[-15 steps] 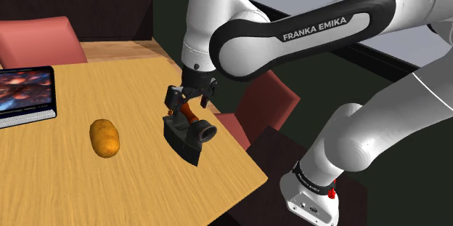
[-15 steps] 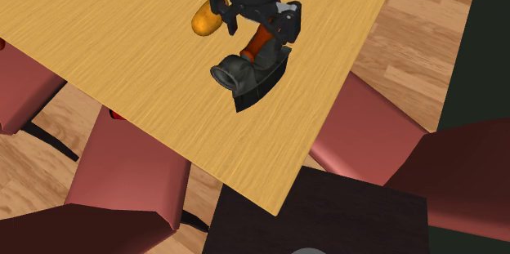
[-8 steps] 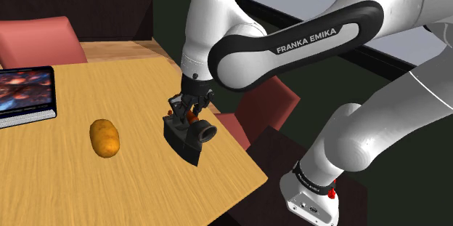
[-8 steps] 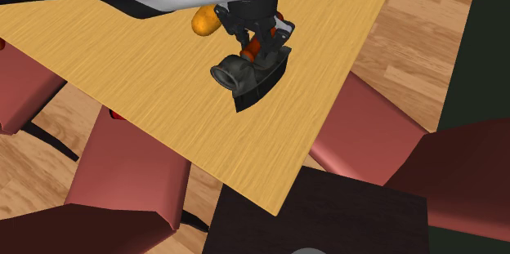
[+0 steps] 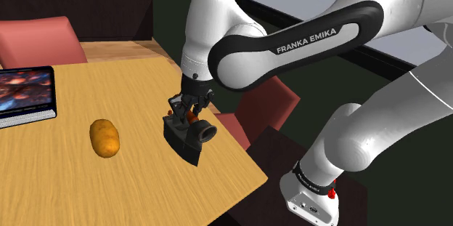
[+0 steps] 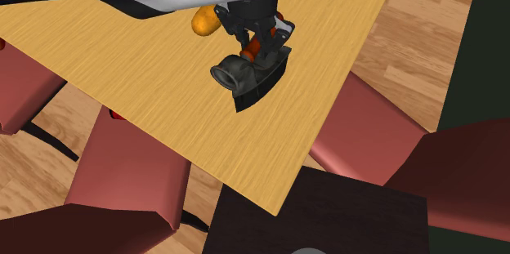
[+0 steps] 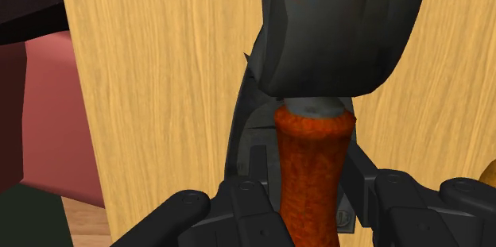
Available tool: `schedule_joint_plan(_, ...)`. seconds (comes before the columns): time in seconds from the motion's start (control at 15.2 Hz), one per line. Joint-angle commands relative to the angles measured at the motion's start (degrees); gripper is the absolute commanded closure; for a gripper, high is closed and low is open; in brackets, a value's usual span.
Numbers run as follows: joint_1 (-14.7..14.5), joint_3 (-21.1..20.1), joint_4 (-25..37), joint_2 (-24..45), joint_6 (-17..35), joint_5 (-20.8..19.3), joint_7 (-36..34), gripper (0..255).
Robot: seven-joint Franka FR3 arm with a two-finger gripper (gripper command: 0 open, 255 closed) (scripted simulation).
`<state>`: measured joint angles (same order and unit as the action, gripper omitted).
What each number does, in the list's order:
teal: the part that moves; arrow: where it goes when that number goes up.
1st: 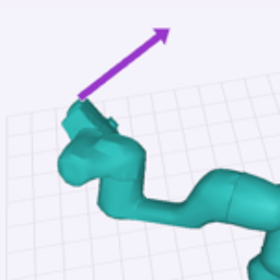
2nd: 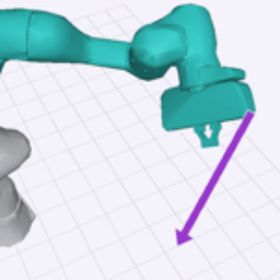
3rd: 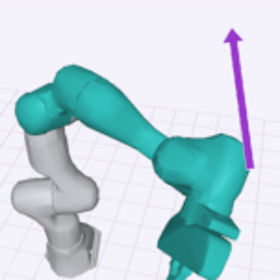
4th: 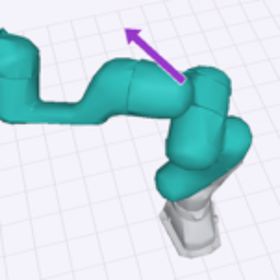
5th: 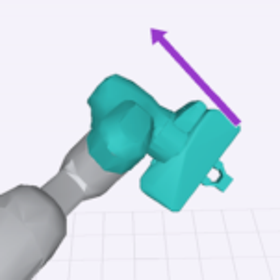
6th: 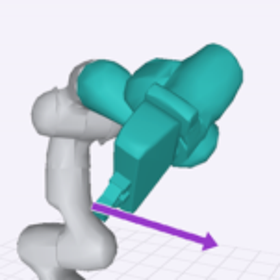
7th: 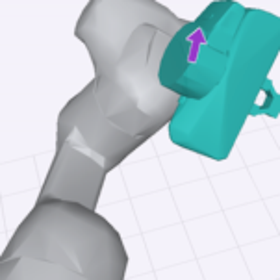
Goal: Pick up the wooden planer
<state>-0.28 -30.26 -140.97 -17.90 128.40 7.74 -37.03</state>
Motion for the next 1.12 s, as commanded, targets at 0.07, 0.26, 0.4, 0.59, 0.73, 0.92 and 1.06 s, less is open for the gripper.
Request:
schedule_joint_plan(0.07,-0.1,0.4,0.9,-0.8,-1.7,0.2,0.3,255)
schedule_joint_plan(0.26,-0.2,0.9,2.4,-2.0,-4.3,0.5,0.7,255)
schedule_joint_plan(0.4,-0.3,1.2,3.4,-2.7,-6.0,0.6,0.9,255)
schedule_joint_plan(0.59,-0.3,1.7,5.0,-3.6,-8.5,0.7,1.2,255)
schedule_joint_plan(0.73,-0.3,2.0,6.2,-4.1,-10.1,0.8,1.3,255)
schedule_joint_plan(0.92,-0.3,2.4,8.0,-4.8,-12.5,0.8,1.5,255)
schedule_joint_plan(1.06,-0.3,2.4,8.1,-4.8,-12.6,0.8,1.6,255)
